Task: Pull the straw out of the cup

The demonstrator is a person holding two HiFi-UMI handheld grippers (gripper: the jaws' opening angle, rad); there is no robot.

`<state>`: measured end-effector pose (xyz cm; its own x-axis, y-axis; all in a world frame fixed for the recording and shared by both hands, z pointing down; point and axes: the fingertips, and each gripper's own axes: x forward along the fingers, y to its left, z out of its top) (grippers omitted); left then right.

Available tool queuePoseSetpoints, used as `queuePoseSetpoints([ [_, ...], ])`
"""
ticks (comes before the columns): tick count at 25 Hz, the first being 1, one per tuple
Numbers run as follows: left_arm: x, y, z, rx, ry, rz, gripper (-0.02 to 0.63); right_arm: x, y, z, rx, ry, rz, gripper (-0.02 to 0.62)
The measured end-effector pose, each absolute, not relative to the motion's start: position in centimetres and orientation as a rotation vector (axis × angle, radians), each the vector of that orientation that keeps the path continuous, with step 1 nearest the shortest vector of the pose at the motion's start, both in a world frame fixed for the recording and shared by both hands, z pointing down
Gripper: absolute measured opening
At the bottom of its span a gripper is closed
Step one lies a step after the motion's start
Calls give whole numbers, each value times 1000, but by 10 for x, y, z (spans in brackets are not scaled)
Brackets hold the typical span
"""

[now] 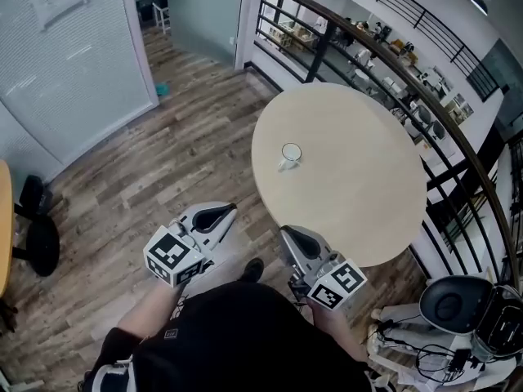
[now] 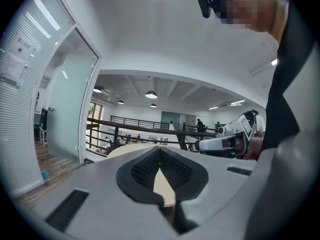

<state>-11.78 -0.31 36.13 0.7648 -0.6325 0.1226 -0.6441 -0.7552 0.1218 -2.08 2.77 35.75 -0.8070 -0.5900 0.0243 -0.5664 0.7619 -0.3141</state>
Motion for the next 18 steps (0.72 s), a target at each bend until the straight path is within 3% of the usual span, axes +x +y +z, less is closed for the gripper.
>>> queuePoseSetpoints([
  [13,-55,-99,366,2740,-1004,96,8,51,-62,357,-986,2881,-426,25],
  [18,-26,-105,372,2826,-985,231,8,65,-76,365,-1016,2854,-456,25],
])
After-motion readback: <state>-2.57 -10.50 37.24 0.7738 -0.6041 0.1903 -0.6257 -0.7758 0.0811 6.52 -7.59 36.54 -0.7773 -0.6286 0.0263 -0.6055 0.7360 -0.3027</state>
